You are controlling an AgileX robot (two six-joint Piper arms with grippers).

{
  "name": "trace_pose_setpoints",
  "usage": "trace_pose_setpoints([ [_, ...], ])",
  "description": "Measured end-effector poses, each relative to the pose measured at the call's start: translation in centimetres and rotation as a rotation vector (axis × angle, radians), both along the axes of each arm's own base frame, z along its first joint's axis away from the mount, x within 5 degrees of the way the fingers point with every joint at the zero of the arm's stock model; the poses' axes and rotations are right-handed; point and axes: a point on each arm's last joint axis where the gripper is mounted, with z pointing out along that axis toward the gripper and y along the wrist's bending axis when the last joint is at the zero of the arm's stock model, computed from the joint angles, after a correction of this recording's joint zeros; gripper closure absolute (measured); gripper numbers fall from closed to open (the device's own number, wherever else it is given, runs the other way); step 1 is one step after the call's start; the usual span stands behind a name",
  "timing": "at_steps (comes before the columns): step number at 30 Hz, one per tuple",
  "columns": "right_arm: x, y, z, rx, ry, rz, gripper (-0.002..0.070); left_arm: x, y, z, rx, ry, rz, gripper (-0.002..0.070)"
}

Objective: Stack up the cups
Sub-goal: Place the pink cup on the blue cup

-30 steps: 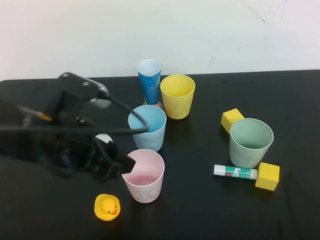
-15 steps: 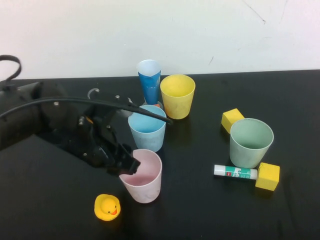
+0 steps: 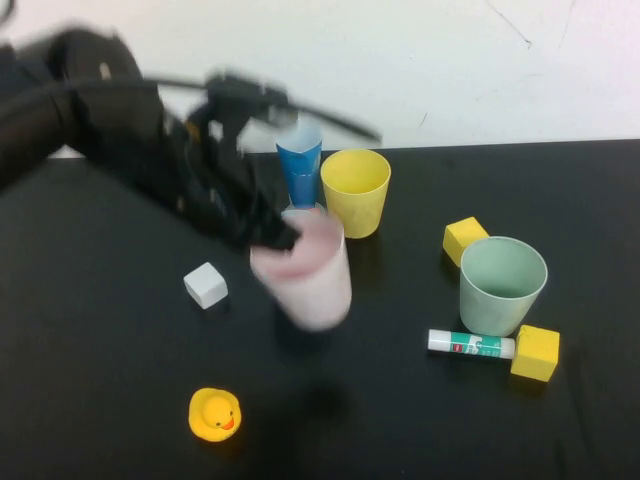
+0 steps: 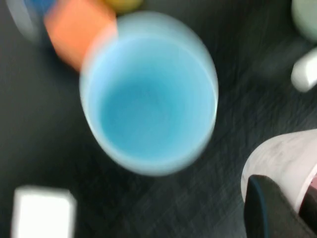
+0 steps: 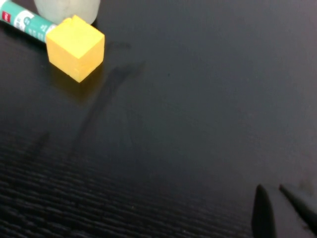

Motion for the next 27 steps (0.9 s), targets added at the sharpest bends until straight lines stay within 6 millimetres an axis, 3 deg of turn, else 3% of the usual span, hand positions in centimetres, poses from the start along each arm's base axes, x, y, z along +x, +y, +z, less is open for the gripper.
trace_pose_setpoints([
  [4,0.0,0.0,0.0,0.002,-0.002,0.0,0.0679,1.2,0.0,3.3,-0.015,-0.164,0.024,0.0662],
  [7,0.0,0.0,0.0,0.004,-0.003,-0.001,0.0679,2.2,0.2,3.9,0.009,-0.269,0.05,0.0662],
  [19,0.0,0.0,0.0,0.008,-0.003,-0.001,0.0679,5.5,-0.5,-1.5,0.114,-0.2,0.043,0.0655],
  [22,0.0,0.1,0.0,0.01,-0.005,0.011,0.0679,5.7,-0.5,-1.9,0.119,-0.19,0.041,0.0598],
  [27,0.1,0.9,0.2,-0.009,-0.035,0.13,0.0679,6.0,-0.5,-0.9,0.123,-0.229,0.043,0.0424],
])
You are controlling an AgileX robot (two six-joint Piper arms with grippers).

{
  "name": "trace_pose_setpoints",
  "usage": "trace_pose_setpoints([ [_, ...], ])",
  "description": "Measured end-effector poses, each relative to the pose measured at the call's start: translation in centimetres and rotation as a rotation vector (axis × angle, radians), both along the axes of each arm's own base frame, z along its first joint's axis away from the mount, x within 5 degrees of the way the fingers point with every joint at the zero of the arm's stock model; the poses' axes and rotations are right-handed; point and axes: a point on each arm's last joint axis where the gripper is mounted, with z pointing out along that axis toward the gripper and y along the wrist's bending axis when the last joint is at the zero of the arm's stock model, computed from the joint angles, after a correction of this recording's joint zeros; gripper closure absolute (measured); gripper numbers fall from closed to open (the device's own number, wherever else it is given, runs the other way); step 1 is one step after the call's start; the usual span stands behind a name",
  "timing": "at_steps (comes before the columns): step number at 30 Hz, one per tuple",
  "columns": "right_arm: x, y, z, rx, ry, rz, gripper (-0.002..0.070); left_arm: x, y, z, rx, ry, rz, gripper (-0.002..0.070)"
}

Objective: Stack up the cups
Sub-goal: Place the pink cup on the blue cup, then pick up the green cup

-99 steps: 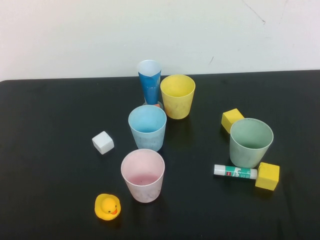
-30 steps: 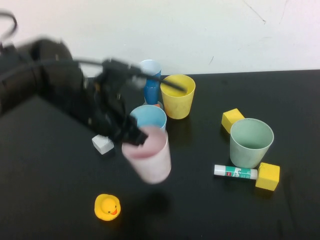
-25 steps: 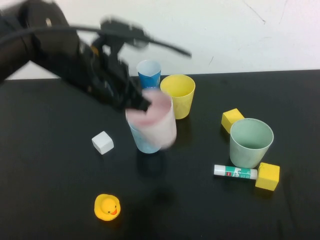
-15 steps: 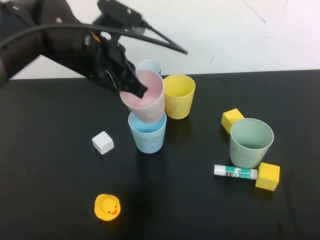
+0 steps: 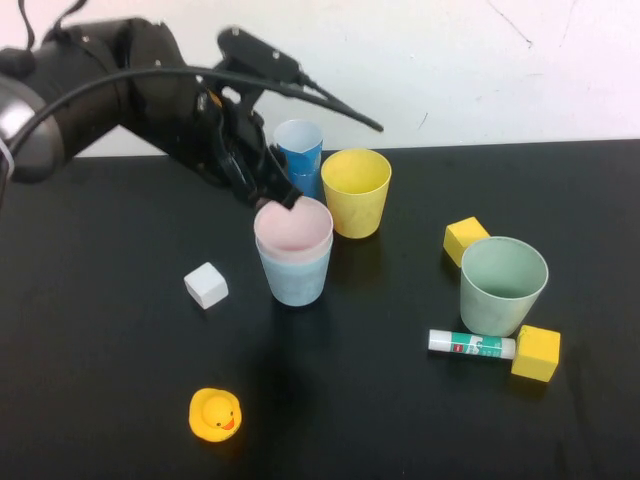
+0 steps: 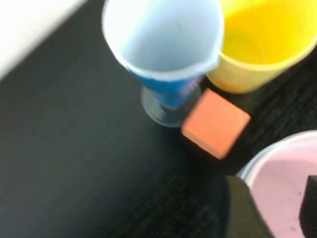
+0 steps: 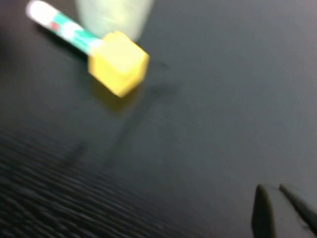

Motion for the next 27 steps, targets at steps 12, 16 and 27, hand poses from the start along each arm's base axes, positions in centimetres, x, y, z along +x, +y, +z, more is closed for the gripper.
trace_pose_setpoints([
  [12,3.1,1.9,5.0,0.008,0.018,0.319,0.0679,-5.2,3.6,12.2,-0.01,-0.346,0.125,0.0667],
  [16,6.3,2.4,5.6,0.015,0.096,0.423,0.0679,-9.4,5.2,14.7,-0.046,-0.423,0.137,0.0671],
  [27,13.5,7.7,4.3,-0.059,0.165,0.674,0.0559,-20.4,9.6,8.5,-0.039,-0.442,0.157,0.0675],
])
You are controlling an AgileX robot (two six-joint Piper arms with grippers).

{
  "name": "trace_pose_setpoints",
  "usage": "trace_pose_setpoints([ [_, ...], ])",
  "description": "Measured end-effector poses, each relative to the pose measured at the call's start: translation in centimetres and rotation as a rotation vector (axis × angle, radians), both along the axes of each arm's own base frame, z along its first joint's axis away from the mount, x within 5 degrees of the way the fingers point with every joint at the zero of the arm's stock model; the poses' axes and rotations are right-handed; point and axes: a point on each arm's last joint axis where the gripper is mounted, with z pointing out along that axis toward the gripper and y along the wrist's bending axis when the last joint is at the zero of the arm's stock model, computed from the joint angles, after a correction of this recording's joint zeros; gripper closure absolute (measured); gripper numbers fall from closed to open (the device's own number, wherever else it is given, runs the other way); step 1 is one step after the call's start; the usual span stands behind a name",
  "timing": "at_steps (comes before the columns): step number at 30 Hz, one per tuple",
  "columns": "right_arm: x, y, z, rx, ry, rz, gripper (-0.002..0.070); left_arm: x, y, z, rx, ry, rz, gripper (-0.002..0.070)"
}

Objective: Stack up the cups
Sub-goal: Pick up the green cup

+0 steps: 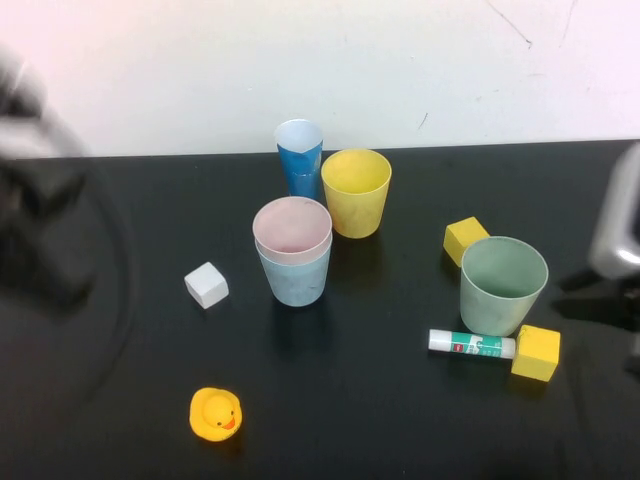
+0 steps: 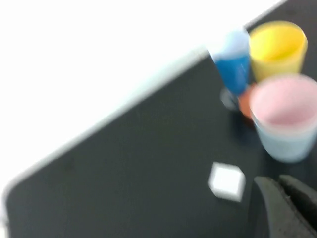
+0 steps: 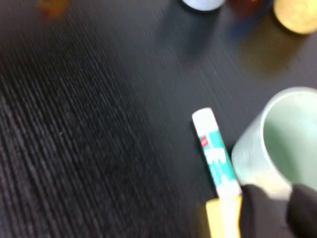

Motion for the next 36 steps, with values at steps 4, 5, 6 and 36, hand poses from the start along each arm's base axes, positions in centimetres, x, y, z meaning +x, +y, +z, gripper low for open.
trace_pose_setpoints([
  [4,2.8,1.9,-0.7,-0.037,0.024,0.059,0.0369,-2.6,0.9,-3.9,-0.056,0.068,0.038,0.0674],
  [5,3.4,2.2,-0.8,-0.046,0.023,0.069,0.0335,-3.2,1.2,-5.0,-0.062,0.079,0.05,0.0674],
  [6,4.1,2.6,-1.1,-0.061,0.03,0.082,0.0301,-3.8,1.5,-6.0,-0.068,0.089,0.063,0.0675],
  [36,12.9,6.2,-2.5,-0.163,-0.039,0.25,0.0613,-9.8,4.5,-11.6,-0.094,-0.11,0.116,0.0675],
])
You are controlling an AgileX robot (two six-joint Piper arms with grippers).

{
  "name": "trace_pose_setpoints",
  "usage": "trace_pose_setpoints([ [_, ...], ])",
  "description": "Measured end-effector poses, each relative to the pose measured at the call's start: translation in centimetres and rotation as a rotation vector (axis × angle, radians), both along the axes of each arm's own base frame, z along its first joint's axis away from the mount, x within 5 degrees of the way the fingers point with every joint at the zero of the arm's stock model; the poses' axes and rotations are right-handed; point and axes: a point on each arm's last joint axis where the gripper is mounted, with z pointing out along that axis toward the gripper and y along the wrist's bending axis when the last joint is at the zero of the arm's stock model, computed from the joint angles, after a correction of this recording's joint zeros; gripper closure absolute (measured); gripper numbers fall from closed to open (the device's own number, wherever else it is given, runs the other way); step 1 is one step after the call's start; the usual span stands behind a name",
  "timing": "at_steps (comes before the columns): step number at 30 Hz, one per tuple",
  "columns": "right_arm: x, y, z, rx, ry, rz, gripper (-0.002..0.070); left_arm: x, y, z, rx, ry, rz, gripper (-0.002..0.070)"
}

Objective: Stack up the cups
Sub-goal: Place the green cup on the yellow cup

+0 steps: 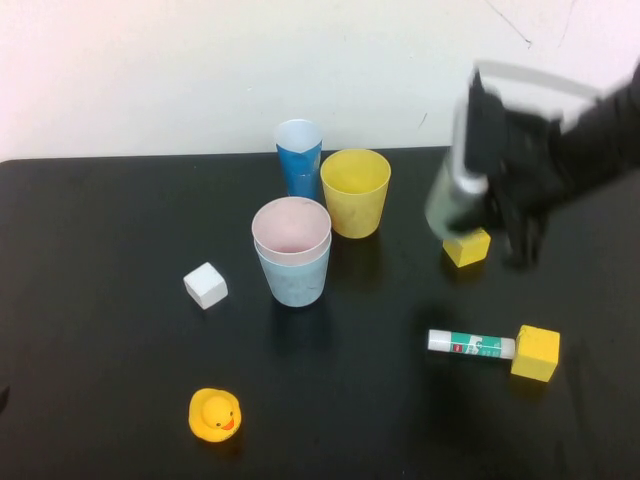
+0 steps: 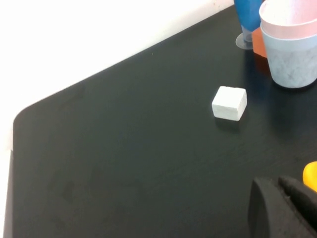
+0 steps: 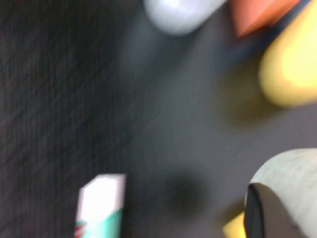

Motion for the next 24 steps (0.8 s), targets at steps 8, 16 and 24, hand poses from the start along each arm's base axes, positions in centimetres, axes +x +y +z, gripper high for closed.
trace_pose_setpoints([
  [8,3.8,3.6,5.6,0.082,-0.185,0.071,0.0614,0.0,0.0,0.0,-0.014,-0.002,0.003,0.0675],
  [16,7.5,6.2,3.0,0.097,-0.148,0.089,0.0615,0.0,0.0,0.1,-0.017,-0.005,0.003,0.0675],
  [24,7.7,7.9,0.4,0.066,-0.068,0.107,0.0615,0.0,0.0,0.1,-0.031,-0.009,0.005,0.0675],
])
